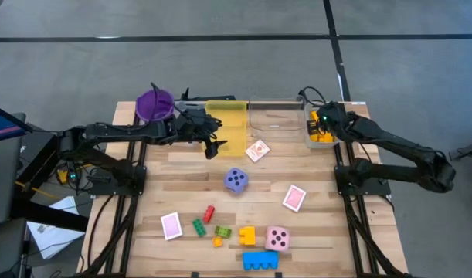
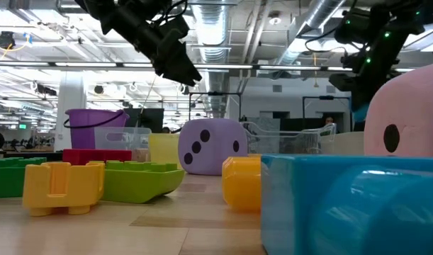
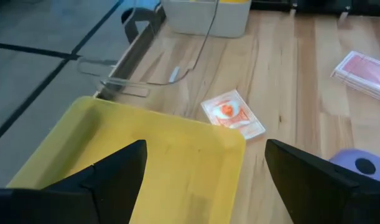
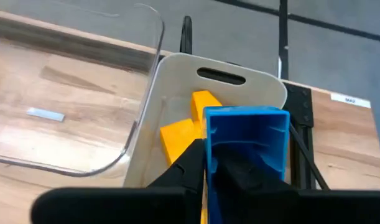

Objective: Pick & Place Toys
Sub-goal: Put the large blue game piece into the gray bin, then put the small red game piece into the white bin

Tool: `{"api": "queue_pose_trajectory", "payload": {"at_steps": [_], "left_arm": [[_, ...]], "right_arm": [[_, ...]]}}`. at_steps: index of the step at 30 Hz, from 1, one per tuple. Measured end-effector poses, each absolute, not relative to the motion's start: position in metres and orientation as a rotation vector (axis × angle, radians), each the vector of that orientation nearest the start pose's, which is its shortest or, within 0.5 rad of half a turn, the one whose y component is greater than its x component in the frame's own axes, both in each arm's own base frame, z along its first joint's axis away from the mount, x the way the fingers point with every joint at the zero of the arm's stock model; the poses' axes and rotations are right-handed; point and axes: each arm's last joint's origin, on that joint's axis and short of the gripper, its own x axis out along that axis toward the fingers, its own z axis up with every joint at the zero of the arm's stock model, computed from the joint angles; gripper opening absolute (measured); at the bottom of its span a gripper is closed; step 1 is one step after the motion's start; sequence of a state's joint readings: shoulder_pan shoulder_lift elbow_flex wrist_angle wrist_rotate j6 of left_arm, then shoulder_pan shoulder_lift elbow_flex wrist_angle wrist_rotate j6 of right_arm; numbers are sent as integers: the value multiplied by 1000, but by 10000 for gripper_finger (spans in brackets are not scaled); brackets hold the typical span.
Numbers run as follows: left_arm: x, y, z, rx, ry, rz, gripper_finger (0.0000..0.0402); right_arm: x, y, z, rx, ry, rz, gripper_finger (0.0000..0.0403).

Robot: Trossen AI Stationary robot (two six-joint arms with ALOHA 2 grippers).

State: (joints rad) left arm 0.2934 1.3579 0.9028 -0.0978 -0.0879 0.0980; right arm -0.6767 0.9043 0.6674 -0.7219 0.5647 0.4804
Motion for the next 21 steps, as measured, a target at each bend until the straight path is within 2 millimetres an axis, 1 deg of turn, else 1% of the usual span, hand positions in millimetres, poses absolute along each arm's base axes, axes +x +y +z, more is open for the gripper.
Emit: {"api": "queue_pose_trajectory", "payload": {"at_steps": [9,16,21], "left_arm": [[283,86,262,11,498,347,318],[285,87,265,-28,450,360,318],[286,87,267,-26,428,361,318]], "right_arm": [[117,-113,236,471,710,-1356,52],[118,-112,236,468,726,-1322,86],[128,-105,238,417,714,-1240,111]]}}
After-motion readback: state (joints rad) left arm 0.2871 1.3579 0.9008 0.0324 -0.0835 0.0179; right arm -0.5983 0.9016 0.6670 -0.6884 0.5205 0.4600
